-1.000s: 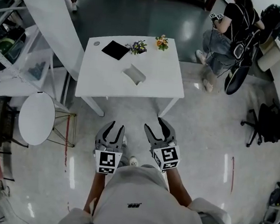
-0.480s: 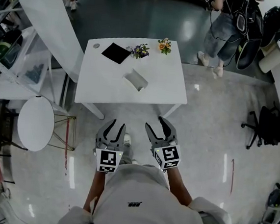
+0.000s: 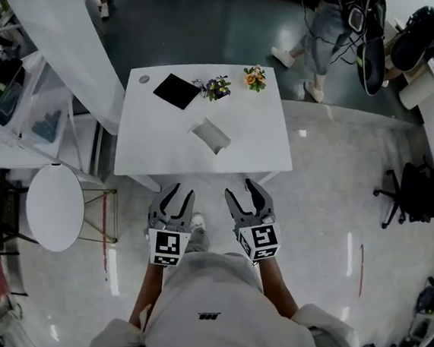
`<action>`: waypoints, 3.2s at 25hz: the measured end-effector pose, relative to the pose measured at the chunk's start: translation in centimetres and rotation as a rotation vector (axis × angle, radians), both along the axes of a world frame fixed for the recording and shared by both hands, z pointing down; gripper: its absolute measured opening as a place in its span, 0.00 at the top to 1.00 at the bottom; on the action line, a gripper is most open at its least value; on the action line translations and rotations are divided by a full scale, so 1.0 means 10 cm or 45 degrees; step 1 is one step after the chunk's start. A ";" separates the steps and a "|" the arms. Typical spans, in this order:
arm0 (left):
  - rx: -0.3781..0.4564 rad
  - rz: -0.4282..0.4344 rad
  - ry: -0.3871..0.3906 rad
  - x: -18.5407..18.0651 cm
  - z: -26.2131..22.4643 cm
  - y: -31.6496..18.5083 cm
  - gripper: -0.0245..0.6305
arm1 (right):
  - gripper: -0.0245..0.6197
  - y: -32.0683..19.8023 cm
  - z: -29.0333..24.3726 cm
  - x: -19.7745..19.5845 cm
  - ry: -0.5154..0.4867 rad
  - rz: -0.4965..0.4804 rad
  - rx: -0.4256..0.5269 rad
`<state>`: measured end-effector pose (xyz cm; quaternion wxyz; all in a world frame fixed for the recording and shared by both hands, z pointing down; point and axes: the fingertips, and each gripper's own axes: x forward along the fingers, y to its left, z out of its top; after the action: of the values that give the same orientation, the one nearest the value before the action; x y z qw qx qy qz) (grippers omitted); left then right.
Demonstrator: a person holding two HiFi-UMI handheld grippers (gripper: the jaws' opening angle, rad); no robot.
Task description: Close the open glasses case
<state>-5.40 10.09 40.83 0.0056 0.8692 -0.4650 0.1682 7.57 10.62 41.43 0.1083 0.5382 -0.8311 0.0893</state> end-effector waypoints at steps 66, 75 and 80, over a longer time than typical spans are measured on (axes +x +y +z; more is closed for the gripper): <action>-0.201 0.060 0.003 0.56 0.92 -2.75 0.73 | 0.61 -2.68 0.86 0.45 0.024 -0.024 -0.210; -0.295 0.014 -0.031 0.65 1.29 -2.87 0.74 | 0.63 -2.91 1.21 0.53 0.045 -0.086 -0.296; -0.352 -0.010 -0.041 0.69 1.50 -2.89 0.75 | 0.64 -2.96 1.42 0.57 0.056 -0.119 -0.346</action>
<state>1.47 -18.83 55.86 0.1185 0.8556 -0.4406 0.2446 13.23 -19.01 55.61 0.2024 0.4813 -0.8329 0.1838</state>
